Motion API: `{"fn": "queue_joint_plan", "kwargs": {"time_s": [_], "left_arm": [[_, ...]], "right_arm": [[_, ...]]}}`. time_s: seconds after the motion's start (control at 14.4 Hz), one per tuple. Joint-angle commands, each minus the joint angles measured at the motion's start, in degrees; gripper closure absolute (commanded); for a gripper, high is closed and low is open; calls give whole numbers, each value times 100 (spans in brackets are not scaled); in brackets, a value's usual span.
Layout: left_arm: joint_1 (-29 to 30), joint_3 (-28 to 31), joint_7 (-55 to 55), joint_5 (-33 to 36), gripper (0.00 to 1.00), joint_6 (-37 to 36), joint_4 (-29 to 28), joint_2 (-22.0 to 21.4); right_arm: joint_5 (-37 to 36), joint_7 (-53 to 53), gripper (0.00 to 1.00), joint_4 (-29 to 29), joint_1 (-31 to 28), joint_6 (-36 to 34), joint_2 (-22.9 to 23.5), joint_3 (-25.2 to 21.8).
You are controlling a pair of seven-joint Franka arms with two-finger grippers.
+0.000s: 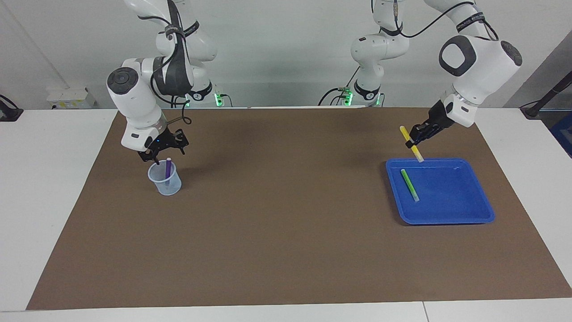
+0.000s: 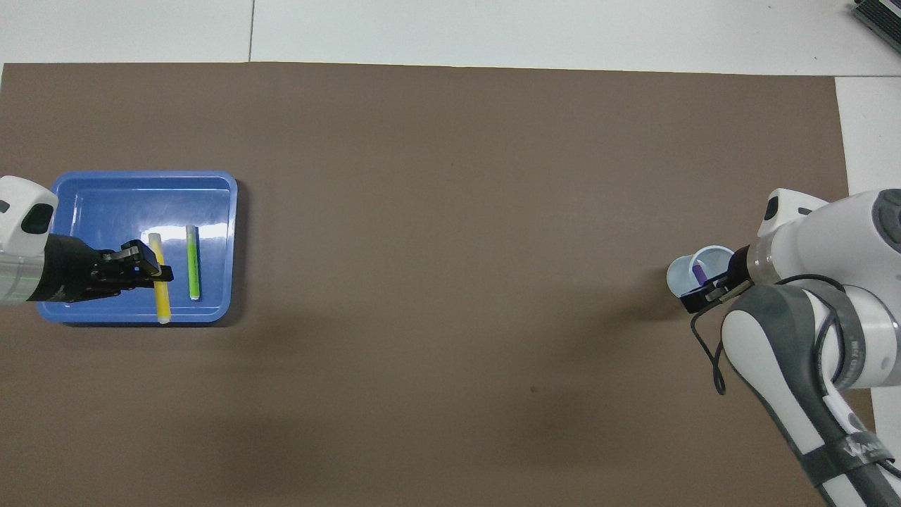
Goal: Right arm passes pens to left for tray arrangement
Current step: 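Lower the yellow pen into the blue tray and open the left gripper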
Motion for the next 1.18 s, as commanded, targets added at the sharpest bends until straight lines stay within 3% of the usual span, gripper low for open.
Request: {"fn": "queue_joint_plan", "kwargs": {"time_s": [0.0,0.7,1.11], "left_arm": [[188,-43,411,346,100,-6,188,304],[496,-35,1045,918,100,925,250,1148],[566,-43,1352,1454,100,1470,408,1807]], "right_arm": [[-114,-93,17,-257,-119,142,-164,85],[-114,-23,37,-415,-294,424,-76,85],[-114,153,39,-494,-303,599,-58,85]]}}
